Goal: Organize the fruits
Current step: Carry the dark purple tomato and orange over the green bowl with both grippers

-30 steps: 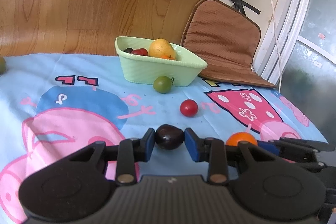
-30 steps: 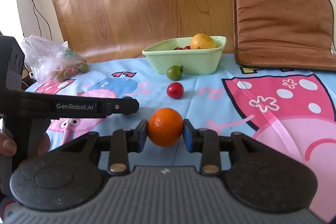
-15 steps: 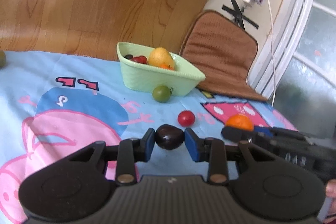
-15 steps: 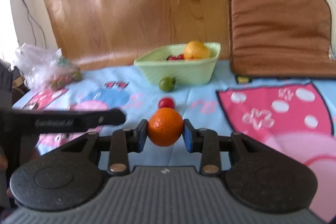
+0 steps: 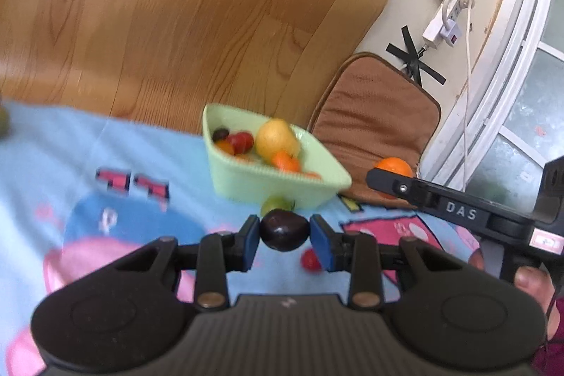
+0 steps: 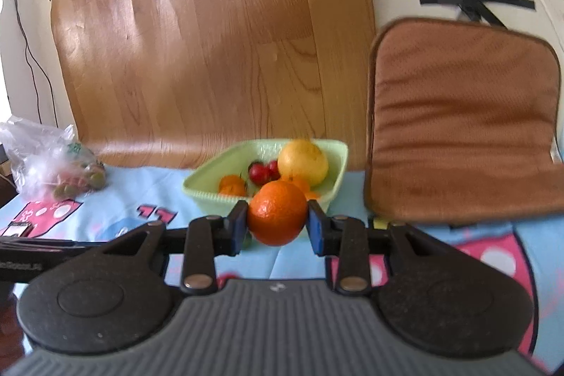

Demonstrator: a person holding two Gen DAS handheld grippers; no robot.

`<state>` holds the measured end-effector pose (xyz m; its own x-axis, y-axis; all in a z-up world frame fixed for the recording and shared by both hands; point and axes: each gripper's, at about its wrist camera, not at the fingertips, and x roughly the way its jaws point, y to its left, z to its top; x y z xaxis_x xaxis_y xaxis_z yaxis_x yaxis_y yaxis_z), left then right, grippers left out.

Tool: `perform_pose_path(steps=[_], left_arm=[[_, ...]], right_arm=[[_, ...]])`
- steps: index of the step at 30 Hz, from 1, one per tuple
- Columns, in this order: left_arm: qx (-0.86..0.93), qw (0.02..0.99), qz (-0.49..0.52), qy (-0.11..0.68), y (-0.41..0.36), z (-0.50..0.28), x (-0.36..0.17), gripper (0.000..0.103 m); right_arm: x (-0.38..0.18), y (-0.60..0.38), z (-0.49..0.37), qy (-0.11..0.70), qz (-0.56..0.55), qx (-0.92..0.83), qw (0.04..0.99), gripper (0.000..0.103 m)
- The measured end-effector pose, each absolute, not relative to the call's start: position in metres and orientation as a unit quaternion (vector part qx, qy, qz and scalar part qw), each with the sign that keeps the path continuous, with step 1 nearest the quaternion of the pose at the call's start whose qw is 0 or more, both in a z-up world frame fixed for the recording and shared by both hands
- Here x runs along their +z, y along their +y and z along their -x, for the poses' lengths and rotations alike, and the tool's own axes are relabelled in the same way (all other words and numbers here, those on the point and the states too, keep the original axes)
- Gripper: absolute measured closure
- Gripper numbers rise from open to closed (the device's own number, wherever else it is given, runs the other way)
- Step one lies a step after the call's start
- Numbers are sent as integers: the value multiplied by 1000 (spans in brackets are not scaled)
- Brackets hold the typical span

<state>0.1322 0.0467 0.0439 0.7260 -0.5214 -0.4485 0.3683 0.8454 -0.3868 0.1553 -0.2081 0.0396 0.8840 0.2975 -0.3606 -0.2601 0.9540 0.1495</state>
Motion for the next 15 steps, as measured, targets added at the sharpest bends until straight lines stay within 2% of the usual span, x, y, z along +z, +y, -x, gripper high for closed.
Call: perform_pose_path(steps=[6,10,15], left_arm=[[-233,929,132,254,25,-174,64,71],[-226,926,164,255,15,-198,59,71],[-221,927,137,268,13,-208,43,71]], right_arm=[[49,-208,-180,186,-48,145,971,65],[47,-204,-187,189,-38,146,970,65],[41,-206,-199,201,-30,140,969,65]])
